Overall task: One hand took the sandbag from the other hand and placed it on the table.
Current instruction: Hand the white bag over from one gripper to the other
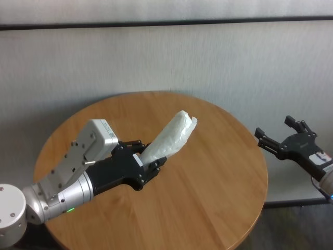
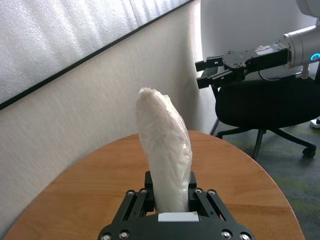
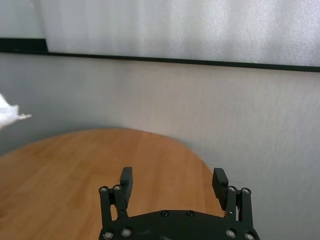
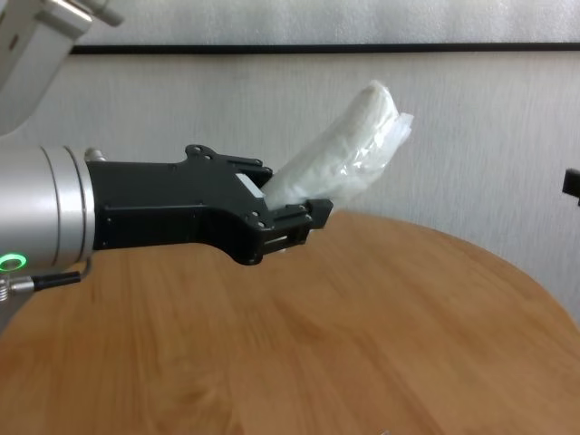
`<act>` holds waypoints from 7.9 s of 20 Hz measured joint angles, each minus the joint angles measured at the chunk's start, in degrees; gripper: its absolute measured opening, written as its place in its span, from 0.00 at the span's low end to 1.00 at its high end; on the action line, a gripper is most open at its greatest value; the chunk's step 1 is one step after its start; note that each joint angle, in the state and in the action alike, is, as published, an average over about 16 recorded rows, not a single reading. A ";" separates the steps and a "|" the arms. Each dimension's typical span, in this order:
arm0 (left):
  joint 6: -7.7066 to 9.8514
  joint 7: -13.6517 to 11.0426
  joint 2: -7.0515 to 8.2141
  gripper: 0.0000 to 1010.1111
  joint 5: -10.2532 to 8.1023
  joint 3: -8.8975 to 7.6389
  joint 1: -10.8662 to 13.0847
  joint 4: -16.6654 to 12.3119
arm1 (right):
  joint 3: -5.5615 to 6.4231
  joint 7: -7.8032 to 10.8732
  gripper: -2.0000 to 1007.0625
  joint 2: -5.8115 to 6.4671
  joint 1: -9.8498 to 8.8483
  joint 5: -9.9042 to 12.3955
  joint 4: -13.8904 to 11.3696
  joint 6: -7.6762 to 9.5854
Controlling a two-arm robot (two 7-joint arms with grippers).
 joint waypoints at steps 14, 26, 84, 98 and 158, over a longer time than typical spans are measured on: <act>0.00 0.00 0.00 0.37 0.00 0.00 0.00 0.00 | 3.98 7.74 0.99 1.84 -0.78 16.21 -6.78 15.45; 0.00 0.00 0.00 0.37 0.00 0.00 0.01 0.00 | 3.08 9.17 0.99 3.39 1.61 23.88 -10.17 23.98; 0.00 0.00 0.00 0.37 0.00 0.00 0.01 0.00 | -7.88 -4.80 0.99 0.80 6.69 38.38 -17.55 33.77; 0.00 0.00 0.00 0.37 0.00 0.00 0.01 0.00 | -10.92 -6.37 0.99 -0.02 9.23 39.17 -15.74 32.41; 0.00 0.00 0.01 0.37 0.01 0.00 0.00 0.01 | -16.38 -8.65 0.59 -0.03 13.74 39.25 -13.46 28.34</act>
